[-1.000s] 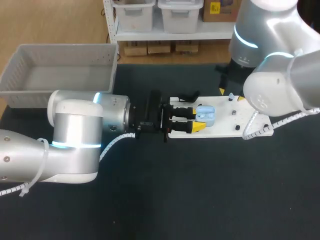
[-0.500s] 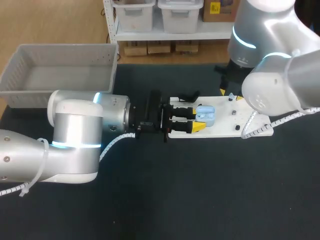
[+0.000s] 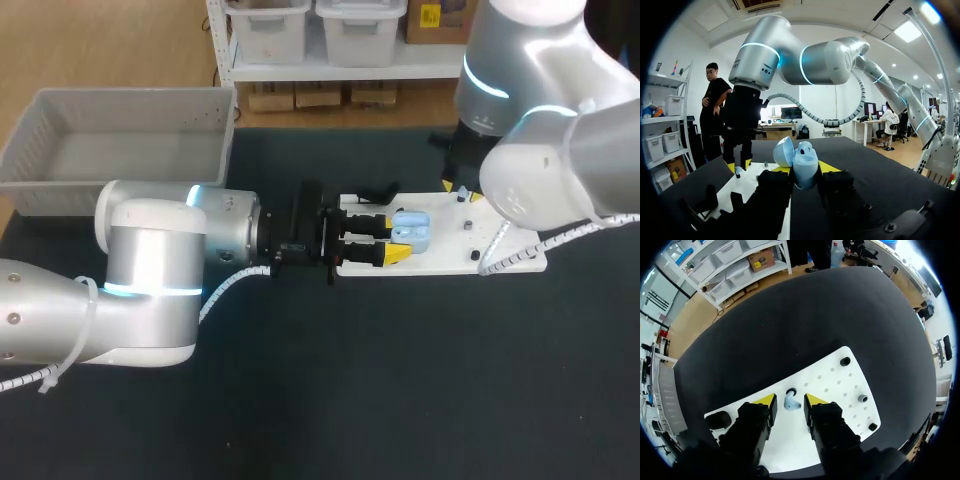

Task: Pick up each earbud case from the left stands, insert the matching earbuds, close the lid, and place the case in the box.

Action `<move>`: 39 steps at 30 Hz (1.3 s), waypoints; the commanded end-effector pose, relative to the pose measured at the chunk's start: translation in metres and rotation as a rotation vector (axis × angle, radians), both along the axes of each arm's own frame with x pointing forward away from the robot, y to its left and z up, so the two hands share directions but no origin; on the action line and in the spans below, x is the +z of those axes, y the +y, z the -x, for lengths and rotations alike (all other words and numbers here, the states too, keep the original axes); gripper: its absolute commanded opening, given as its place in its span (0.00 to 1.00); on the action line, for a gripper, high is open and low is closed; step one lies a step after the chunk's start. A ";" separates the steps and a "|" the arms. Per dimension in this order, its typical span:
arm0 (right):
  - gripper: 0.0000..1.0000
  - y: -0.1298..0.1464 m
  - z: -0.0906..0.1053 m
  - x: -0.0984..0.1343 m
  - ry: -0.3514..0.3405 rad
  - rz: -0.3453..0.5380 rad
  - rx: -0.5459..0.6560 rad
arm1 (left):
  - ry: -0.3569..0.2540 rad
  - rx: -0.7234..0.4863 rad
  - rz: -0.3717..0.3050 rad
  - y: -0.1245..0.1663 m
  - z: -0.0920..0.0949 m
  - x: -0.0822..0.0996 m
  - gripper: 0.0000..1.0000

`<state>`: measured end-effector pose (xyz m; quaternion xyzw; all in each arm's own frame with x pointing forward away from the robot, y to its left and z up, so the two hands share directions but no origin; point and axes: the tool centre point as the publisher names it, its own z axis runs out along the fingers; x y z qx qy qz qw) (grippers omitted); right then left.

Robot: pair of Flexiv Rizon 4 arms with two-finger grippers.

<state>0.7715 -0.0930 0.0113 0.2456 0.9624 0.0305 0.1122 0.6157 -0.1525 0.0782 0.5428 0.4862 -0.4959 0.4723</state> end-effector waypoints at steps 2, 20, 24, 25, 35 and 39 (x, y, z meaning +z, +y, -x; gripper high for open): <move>0.29 0.000 -0.001 0.000 0.000 -0.001 -0.005 | -0.004 0.006 0.004 0.000 0.002 -0.001 0.00; 0.00 0.000 0.000 -0.003 0.008 0.008 -0.005 | -0.004 0.006 0.004 0.000 0.002 -0.001 0.00; 0.00 -0.003 0.002 -0.001 0.007 0.009 -0.008 | -0.004 0.006 0.004 0.000 0.002 -0.001 0.00; 0.00 -0.004 0.003 0.000 0.007 0.008 -0.009 | -0.004 0.006 0.004 0.000 0.002 -0.001 0.00; 0.00 -0.009 0.014 0.036 -0.042 -0.021 0.036 | -0.004 0.006 0.004 0.000 0.002 -0.001 0.00; 0.00 -0.010 0.021 0.058 -0.055 -0.027 0.111 | -0.004 0.006 0.004 0.000 0.002 -0.001 0.00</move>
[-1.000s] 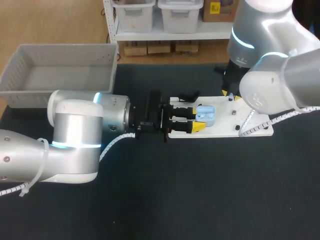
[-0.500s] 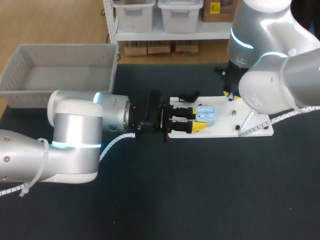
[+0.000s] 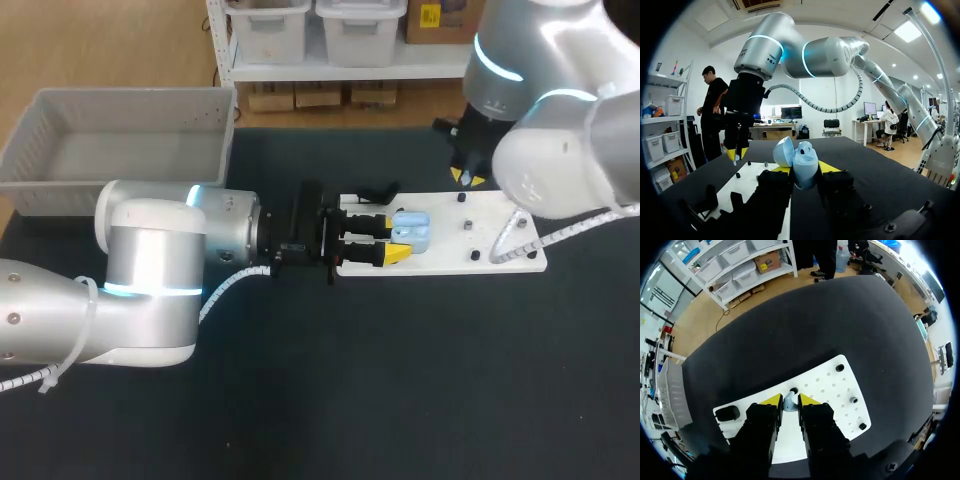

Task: Pick up each earbud case from the left stands, insert the matching earbuds, close the lid, and place the case in the box.

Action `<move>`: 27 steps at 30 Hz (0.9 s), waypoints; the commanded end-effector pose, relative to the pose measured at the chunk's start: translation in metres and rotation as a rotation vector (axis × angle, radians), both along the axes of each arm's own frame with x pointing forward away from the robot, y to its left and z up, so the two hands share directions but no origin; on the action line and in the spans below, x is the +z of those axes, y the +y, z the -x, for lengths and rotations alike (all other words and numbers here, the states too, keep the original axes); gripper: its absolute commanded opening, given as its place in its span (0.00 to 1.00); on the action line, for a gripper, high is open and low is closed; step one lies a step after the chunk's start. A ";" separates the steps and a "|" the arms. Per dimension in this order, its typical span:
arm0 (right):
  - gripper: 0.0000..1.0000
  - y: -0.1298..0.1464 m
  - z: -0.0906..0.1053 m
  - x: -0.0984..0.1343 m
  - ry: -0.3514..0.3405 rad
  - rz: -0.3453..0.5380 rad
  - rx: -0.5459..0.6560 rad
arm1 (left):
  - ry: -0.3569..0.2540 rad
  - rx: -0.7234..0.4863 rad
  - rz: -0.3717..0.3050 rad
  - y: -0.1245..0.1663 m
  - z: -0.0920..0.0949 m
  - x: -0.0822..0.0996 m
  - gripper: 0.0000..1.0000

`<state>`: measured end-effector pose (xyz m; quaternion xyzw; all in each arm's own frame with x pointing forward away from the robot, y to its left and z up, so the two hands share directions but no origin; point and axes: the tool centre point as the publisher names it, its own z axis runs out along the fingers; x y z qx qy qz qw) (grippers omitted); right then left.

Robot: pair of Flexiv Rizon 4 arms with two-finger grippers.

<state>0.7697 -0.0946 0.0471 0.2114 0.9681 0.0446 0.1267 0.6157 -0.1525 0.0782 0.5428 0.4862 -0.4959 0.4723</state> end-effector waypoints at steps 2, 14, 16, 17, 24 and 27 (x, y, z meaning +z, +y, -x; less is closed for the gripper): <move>0.00 -0.009 0.023 0.032 -0.018 -0.009 0.104 | -0.004 0.006 0.004 0.000 0.002 -0.001 0.00; 0.00 0.000 0.056 0.087 0.024 0.041 0.444 | -0.004 0.006 0.004 0.000 0.002 -0.001 0.00; 0.00 0.002 0.064 0.092 0.029 0.053 0.459 | -0.004 0.006 0.004 0.000 0.002 -0.001 0.00; 0.00 0.002 0.066 0.094 0.048 0.043 0.476 | -0.004 0.006 0.004 0.000 0.002 -0.001 0.00; 0.00 0.001 0.067 0.096 0.054 0.035 0.480 | -0.004 0.006 0.004 0.000 0.002 -0.001 0.00; 0.00 0.001 0.067 0.096 0.054 0.035 0.480 | -0.004 0.006 0.004 0.000 0.002 -0.001 0.00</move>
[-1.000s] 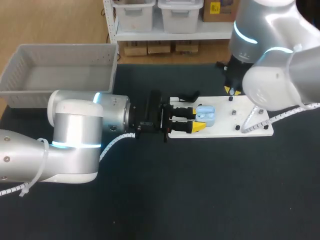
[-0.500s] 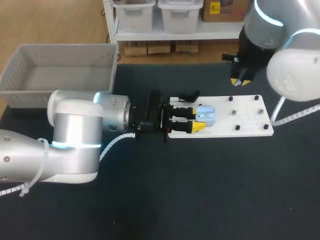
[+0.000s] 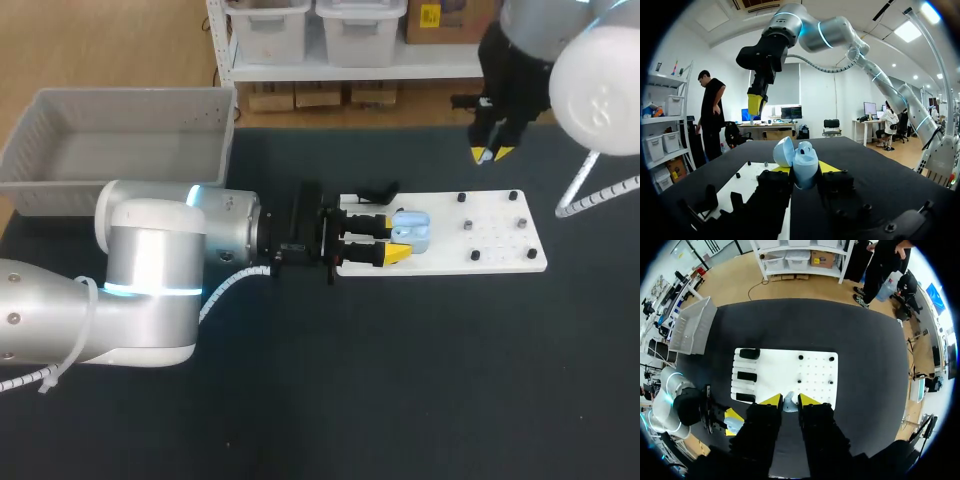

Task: Pick up each earbud case from the left stands, insert the matching earbuds, close the lid, and place the case in the box.

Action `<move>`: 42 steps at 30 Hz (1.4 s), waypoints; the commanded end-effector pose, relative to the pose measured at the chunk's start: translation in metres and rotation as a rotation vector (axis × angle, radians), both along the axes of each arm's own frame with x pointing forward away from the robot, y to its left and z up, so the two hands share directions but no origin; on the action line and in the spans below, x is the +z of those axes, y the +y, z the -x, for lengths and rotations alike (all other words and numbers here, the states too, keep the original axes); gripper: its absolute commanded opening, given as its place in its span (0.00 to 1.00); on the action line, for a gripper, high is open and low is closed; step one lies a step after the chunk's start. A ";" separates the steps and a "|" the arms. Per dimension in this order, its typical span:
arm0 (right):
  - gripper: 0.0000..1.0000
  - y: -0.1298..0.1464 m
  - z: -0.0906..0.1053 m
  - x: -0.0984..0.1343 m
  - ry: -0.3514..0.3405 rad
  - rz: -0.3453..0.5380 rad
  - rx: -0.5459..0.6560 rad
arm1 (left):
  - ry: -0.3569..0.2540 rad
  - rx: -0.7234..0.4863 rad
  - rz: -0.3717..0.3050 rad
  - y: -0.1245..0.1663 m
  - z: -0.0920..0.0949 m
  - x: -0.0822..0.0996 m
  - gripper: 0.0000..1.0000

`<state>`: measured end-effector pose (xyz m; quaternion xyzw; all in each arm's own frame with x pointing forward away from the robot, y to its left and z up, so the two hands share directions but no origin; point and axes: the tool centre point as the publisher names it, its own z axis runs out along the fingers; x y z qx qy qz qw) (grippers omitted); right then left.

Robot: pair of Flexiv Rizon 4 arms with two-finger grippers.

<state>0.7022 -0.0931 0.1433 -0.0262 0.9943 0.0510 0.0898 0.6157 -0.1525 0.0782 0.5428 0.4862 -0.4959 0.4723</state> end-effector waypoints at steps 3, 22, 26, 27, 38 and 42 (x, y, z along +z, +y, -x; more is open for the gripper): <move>0.00 0.000 0.000 -0.001 -0.001 0.000 0.000 | -0.004 0.006 0.004 0.000 0.002 -0.001 0.00; 0.00 0.023 0.047 0.057 -0.109 -0.035 0.132 | -0.004 0.006 0.004 0.000 0.002 -0.001 0.00; 0.00 0.036 0.066 0.063 -0.112 -0.039 0.178 | -0.004 0.006 0.004 0.000 0.002 -0.001 0.00; 0.00 0.039 0.070 0.063 -0.106 -0.041 0.186 | -0.004 0.006 0.004 0.000 0.002 -0.001 0.00; 0.00 0.069 0.100 0.050 -0.074 -0.020 0.242 | -0.004 0.006 0.004 0.000 0.002 -0.001 0.00; 0.00 0.079 0.105 0.040 -0.049 -0.011 0.260 | -0.004 0.006 0.004 0.000 0.002 -0.001 0.00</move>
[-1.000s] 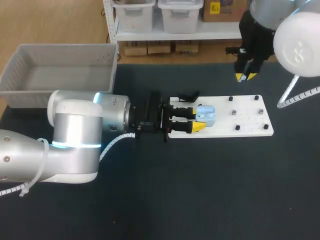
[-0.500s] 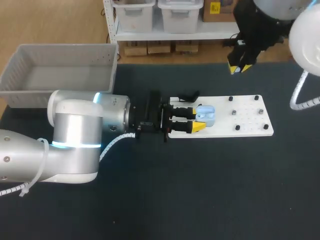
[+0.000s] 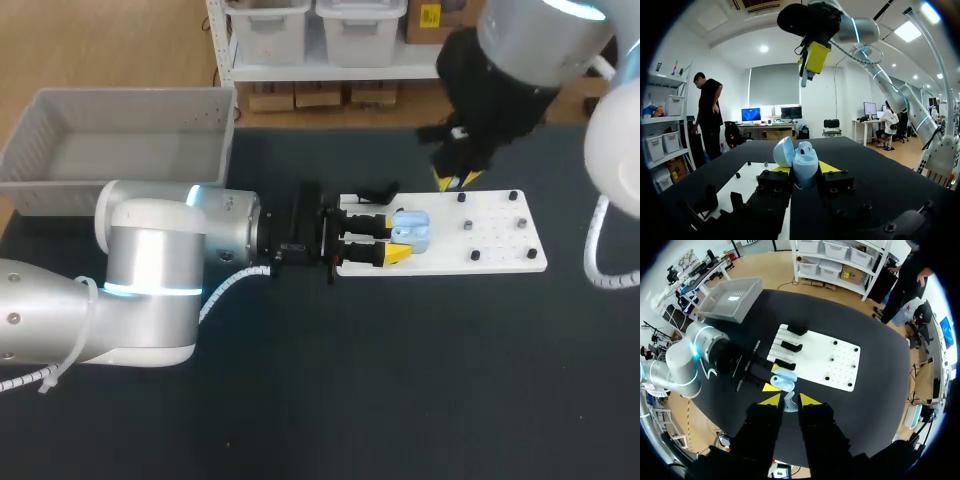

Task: Pick up each earbud case from the left stands, insert the matching earbuds, close the lid, and place the case in the box.

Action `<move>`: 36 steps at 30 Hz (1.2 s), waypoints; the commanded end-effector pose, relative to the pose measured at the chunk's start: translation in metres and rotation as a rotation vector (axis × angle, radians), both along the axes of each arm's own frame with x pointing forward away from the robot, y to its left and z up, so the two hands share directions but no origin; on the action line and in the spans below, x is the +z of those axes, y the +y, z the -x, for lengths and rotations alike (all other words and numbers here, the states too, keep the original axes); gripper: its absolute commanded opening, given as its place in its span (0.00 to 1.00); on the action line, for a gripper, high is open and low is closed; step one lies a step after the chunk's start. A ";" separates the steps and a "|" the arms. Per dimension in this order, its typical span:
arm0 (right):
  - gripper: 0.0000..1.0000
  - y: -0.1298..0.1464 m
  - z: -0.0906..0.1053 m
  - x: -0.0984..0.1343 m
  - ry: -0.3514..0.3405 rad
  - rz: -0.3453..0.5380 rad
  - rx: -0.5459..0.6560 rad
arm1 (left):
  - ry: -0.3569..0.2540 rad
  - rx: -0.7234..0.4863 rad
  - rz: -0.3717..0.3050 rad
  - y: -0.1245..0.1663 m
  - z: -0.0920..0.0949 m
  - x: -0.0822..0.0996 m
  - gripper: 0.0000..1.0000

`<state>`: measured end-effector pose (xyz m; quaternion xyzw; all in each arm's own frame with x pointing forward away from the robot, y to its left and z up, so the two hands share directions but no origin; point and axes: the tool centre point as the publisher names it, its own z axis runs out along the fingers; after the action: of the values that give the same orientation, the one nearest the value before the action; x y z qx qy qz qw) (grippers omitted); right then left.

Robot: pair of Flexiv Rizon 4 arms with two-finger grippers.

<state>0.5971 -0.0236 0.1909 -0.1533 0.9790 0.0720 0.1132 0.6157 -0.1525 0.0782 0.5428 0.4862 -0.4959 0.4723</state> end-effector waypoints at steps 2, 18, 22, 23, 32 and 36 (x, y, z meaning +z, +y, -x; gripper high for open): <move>0.00 0.012 0.001 -0.013 0.024 0.018 0.006 | -0.004 0.006 0.004 0.000 0.002 -0.001 0.00; 0.00 0.031 -0.001 -0.043 0.093 0.019 0.031 | -0.004 0.006 0.004 0.000 0.002 -0.001 0.00; 0.00 0.032 -0.002 -0.048 0.100 0.018 0.035 | -0.004 0.006 0.004 0.000 0.002 -0.001 0.00; 0.00 0.033 -0.002 -0.048 0.101 0.017 0.035 | -0.004 0.006 0.004 0.000 0.002 -0.001 0.00; 0.00 0.040 0.002 -0.052 0.108 0.015 0.067 | -0.004 0.006 0.004 0.000 0.002 -0.001 0.00; 0.00 0.040 0.002 -0.056 0.116 0.016 0.069 | -0.004 0.006 0.004 0.000 0.002 -0.001 0.00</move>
<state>0.5931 0.0160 0.1368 -0.1834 0.9786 0.0762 0.0537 0.6157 -0.1525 0.0782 0.5428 0.4862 -0.4959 0.4723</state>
